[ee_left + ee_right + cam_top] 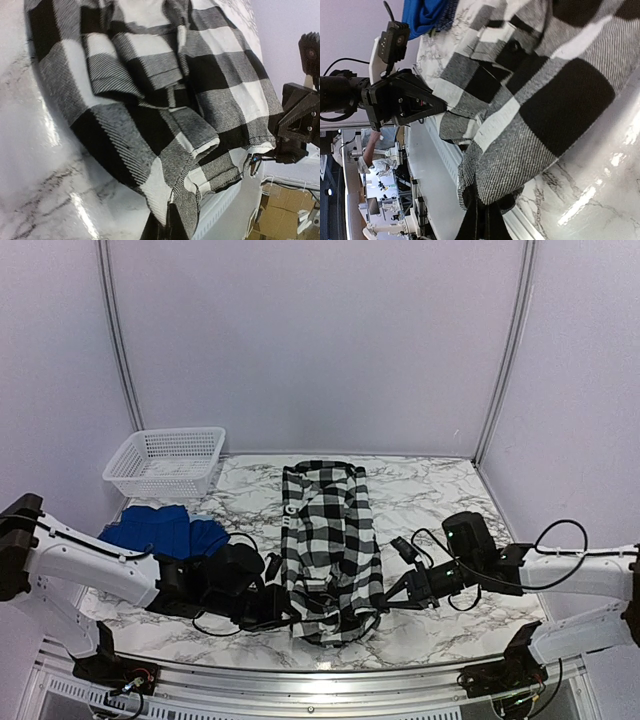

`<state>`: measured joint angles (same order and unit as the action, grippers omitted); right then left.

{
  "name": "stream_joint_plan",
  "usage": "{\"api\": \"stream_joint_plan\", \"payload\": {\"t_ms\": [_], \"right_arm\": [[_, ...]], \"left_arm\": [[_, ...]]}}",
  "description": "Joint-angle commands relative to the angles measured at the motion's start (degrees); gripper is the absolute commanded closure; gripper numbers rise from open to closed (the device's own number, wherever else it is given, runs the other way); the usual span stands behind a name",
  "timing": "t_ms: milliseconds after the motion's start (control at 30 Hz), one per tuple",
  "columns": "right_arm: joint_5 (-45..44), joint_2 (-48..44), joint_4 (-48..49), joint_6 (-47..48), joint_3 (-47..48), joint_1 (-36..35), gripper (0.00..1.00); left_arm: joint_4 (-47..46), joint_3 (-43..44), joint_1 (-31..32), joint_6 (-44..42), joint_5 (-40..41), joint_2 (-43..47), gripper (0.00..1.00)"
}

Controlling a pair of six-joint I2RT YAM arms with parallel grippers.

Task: Fold and stack the mixed laundry pile
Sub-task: Pick up the rectangle-folded shirt from the center of the board, then fold the rectangle-folded shirt at the center of the board.

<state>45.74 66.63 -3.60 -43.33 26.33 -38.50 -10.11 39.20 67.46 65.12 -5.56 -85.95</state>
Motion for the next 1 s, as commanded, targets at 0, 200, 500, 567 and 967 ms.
{"api": "stream_joint_plan", "payload": {"t_ms": [0,200,500,567,967], "right_arm": [[0.4,-4.7,-1.3,-4.8,1.1,-0.5,1.00],[0.8,0.9,-0.2,-2.9,8.2,4.7,1.00],[4.4,19.6,-0.5,3.4,27.2,15.5,1.00],[4.5,24.6,-1.6,4.9,31.8,16.9,1.00],[6.5,50.6,-0.1,6.2,52.6,22.4,1.00]], "left_arm": [[8.7,4.9,0.0,-2.5,0.9,4.4,1.00],[11.7,10.8,-8.6,-6.2,-1.9,4.8,1.00],[13.2,25.4,-23.0,-14.2,-9.8,-7.3,1.00],[13.9,29.2,-25.9,-15.8,-11.4,-10.8,1.00],[15.5,50.9,-36.6,-20.0,-16.3,-35.5,1.00]]}}
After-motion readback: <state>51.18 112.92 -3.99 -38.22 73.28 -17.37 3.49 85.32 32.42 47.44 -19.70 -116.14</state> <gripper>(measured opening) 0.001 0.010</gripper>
